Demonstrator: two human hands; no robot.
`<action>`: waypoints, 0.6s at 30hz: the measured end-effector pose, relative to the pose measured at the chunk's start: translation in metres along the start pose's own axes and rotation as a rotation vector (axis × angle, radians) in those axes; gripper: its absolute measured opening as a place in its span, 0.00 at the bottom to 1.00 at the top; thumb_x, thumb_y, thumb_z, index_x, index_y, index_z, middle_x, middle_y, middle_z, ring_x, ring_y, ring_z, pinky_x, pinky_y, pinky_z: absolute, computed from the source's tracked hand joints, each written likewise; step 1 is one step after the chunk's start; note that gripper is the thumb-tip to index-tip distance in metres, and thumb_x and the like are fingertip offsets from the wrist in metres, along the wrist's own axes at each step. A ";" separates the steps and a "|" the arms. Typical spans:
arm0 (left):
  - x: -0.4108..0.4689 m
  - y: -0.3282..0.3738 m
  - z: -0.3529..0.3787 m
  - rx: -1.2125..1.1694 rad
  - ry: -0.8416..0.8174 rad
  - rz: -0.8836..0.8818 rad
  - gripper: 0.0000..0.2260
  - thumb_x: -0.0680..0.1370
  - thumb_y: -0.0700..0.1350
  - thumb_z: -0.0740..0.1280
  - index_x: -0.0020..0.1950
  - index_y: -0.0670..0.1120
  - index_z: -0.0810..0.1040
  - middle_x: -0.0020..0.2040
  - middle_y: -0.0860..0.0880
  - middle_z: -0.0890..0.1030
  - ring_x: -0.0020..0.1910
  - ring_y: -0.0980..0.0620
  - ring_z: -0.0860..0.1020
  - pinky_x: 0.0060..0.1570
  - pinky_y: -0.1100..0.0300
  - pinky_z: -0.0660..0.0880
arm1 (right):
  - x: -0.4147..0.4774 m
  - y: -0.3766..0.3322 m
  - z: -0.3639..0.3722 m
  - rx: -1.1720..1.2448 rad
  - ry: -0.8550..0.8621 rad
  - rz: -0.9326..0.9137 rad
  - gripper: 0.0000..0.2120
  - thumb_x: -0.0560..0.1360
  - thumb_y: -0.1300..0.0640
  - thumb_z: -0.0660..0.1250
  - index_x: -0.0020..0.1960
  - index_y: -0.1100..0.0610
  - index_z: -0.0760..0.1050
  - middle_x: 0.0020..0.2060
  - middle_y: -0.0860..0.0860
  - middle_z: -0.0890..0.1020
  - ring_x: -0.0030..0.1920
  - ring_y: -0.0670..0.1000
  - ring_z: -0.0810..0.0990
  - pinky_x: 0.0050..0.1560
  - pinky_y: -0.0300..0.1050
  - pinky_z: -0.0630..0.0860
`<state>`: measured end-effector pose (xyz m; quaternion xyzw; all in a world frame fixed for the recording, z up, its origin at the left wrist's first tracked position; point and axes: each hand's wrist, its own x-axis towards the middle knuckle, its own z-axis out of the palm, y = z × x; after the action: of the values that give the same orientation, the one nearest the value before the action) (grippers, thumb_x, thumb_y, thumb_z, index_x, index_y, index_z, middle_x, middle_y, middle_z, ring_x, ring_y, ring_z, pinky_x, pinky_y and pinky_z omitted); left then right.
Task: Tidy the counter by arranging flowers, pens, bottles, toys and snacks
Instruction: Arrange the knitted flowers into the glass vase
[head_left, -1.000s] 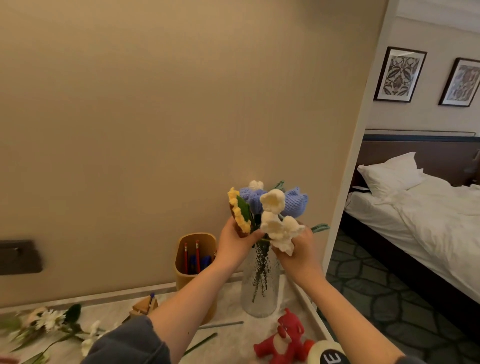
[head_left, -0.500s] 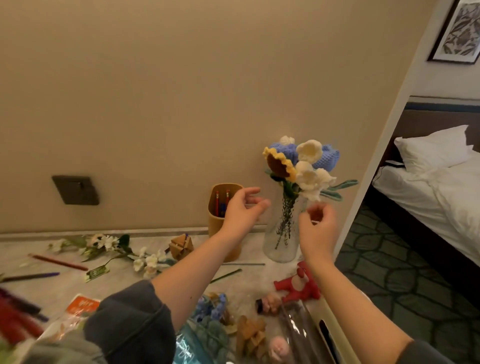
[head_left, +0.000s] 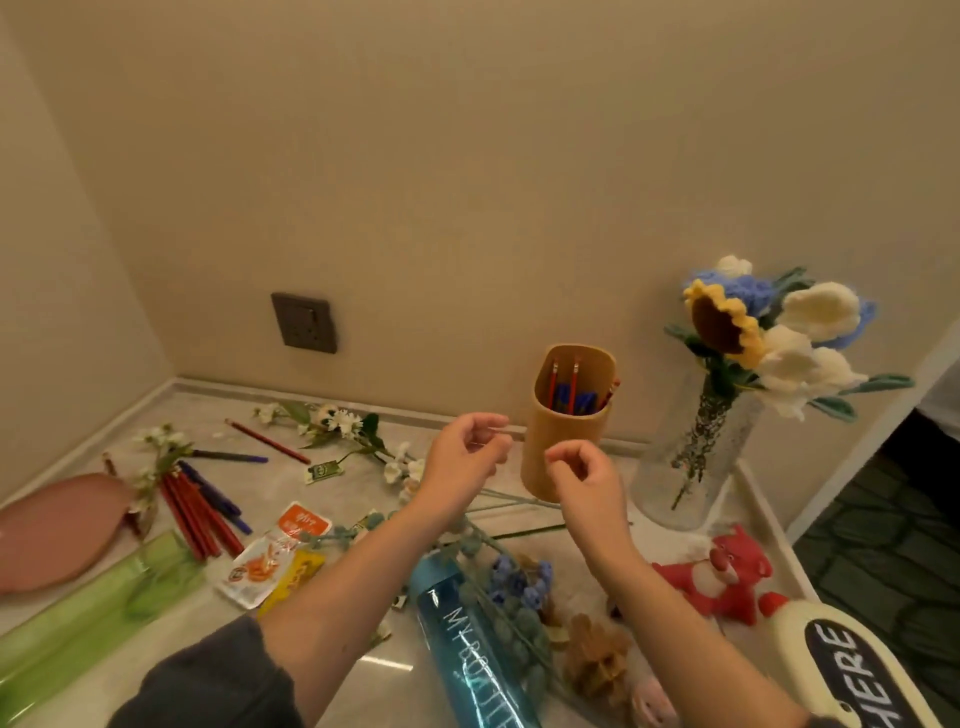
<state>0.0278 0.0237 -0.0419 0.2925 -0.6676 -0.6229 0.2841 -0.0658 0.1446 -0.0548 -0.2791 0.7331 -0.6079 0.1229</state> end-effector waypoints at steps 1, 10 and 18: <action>-0.001 -0.003 -0.010 0.009 0.026 -0.008 0.07 0.77 0.41 0.68 0.53 0.51 0.78 0.47 0.47 0.82 0.45 0.52 0.82 0.42 0.61 0.79 | 0.002 0.001 0.010 -0.024 -0.045 0.001 0.08 0.74 0.63 0.65 0.44 0.51 0.78 0.40 0.45 0.81 0.42 0.41 0.78 0.42 0.38 0.74; -0.012 -0.034 -0.075 0.049 0.126 -0.164 0.07 0.78 0.40 0.66 0.55 0.47 0.78 0.49 0.47 0.82 0.45 0.53 0.81 0.46 0.60 0.79 | 0.012 0.022 0.065 -0.440 -0.428 0.022 0.04 0.74 0.53 0.67 0.47 0.44 0.78 0.43 0.42 0.81 0.44 0.41 0.78 0.45 0.42 0.77; -0.012 -0.064 -0.092 0.127 0.019 -0.342 0.09 0.79 0.41 0.63 0.59 0.48 0.77 0.56 0.50 0.80 0.56 0.53 0.77 0.61 0.53 0.75 | 0.019 0.036 0.095 -0.777 -0.588 0.117 0.07 0.73 0.47 0.68 0.52 0.44 0.77 0.45 0.44 0.82 0.46 0.46 0.80 0.48 0.47 0.79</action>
<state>0.1064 -0.0316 -0.1001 0.4249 -0.6435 -0.6160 0.1613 -0.0416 0.0599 -0.1079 -0.4224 0.8544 -0.1768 0.2457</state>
